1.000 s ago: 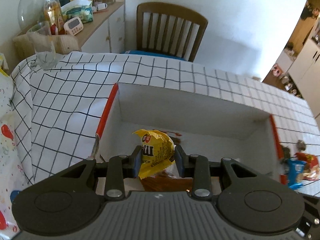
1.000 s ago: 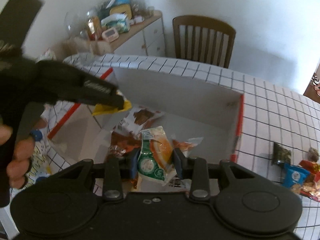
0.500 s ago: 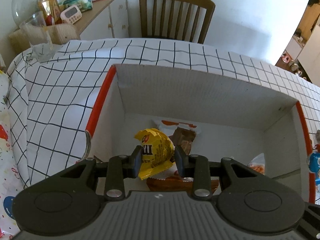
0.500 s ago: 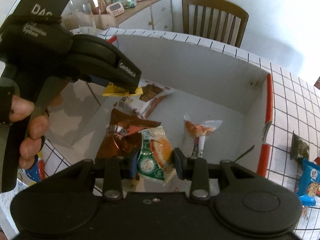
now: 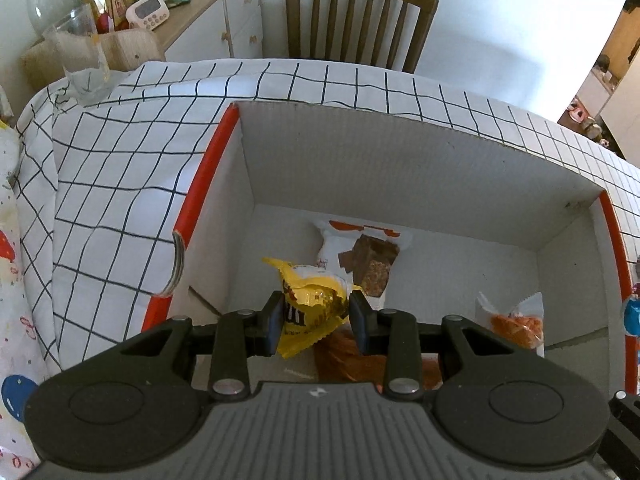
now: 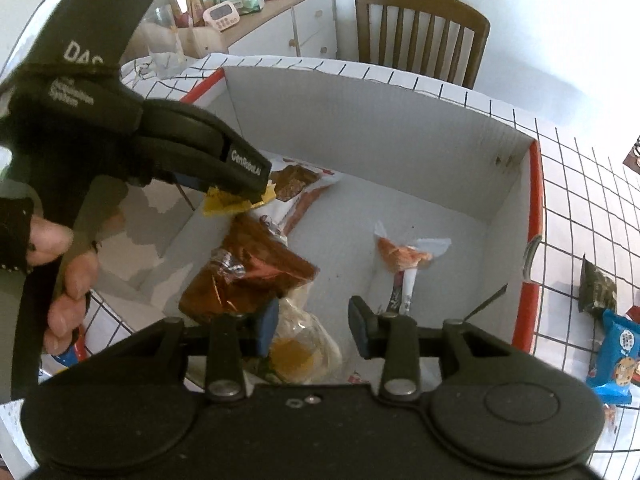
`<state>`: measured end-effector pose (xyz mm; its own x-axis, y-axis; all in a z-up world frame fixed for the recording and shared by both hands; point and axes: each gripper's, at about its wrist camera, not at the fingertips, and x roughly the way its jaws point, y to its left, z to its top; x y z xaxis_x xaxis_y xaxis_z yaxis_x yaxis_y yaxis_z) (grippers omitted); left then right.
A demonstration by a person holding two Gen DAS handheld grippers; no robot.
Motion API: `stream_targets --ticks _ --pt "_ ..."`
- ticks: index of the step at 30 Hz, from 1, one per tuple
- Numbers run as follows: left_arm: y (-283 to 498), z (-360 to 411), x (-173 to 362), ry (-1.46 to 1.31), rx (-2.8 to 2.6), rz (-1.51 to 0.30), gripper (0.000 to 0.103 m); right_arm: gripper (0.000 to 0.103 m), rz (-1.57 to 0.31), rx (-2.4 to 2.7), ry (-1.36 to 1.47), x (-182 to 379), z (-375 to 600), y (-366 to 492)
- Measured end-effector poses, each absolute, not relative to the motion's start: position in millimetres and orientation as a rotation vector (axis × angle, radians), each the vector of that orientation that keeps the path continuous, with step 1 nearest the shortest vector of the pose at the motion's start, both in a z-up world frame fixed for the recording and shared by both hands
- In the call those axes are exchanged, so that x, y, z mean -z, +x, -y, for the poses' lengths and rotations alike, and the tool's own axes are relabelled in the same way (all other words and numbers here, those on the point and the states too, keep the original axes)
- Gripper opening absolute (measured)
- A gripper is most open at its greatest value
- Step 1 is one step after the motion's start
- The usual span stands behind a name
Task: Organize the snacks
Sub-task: 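Lower into the box and open both tools releasing both snacks, then move both open tools out of the box back toward the snack pile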
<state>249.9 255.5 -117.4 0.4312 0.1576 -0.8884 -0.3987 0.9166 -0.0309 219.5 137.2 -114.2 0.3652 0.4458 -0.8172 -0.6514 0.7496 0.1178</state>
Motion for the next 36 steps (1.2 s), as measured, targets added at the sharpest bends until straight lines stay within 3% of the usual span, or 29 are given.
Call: stream_targets --ticks 1,3,4,6,17,23,36 --pt "248.7 -255.4 116.6 -0.259 -0.351 -1.072 0.036 0.041 -0.964 -0.714 -0.235 113.1 -135.9 219.2" --pt "245.6 -255.3 114.1 -0.276 -0.347 -1.068 0.052 0.044 -0.961 -0.711 -0.222 111.3 -132.6 218.4" --pt "243.8 -254.9 112.4 -0.282 -0.341 -1.062 0.053 0.045 -0.959 -0.710 -0.216 110.4 -131.3 218.2" --pt "240.3 -251.8 107.5 -0.283 -0.334 -1.050 0.066 0.048 -0.952 -0.706 -0.206 107.2 -127.2 216.7" --pt "213.7 -232.7 79.1 -0.263 -0.296 -0.988 0.069 0.071 -0.898 -0.697 -0.161 86.3 -105.7 205.2" --pt "194.4 -220.2 59.1 -0.236 -0.278 -0.920 0.077 0.086 -0.852 -0.680 -0.119 71.0 -90.4 196.9" --pt "161.1 -190.4 23.9 -0.186 -0.203 -0.826 0.077 0.100 -0.766 -0.642 -0.042 39.7 -47.1 174.9"
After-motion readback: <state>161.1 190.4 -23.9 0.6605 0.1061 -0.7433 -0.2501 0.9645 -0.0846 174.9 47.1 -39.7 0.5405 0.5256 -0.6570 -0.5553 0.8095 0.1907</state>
